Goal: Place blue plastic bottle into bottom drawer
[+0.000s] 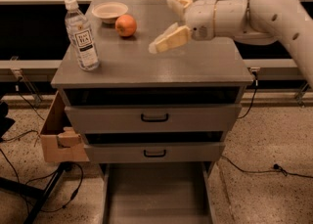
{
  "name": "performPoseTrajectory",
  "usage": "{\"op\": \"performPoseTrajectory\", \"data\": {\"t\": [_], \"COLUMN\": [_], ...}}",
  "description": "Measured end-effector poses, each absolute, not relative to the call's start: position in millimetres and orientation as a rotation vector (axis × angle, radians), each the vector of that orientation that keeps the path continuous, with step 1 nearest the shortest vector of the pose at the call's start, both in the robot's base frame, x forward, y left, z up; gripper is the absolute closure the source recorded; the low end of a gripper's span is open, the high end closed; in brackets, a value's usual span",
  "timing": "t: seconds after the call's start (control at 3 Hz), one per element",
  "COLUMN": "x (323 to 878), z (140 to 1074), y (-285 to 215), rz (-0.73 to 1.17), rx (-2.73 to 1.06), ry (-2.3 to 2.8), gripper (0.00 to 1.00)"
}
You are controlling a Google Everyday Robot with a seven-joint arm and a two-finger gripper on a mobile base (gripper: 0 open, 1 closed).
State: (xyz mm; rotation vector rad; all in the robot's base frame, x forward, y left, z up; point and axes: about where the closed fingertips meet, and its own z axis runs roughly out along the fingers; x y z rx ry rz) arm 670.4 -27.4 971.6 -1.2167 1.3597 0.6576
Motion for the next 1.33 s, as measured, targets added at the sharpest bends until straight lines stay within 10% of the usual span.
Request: {"op": "performPoseTrajectory", "data": {"t": [1.33], "x": [727.7], "z": [931.1], "y": [89.3], "rz": [0.959], "rx": [-1.123], "ry": [1.246], "gripper": [0.0]}}
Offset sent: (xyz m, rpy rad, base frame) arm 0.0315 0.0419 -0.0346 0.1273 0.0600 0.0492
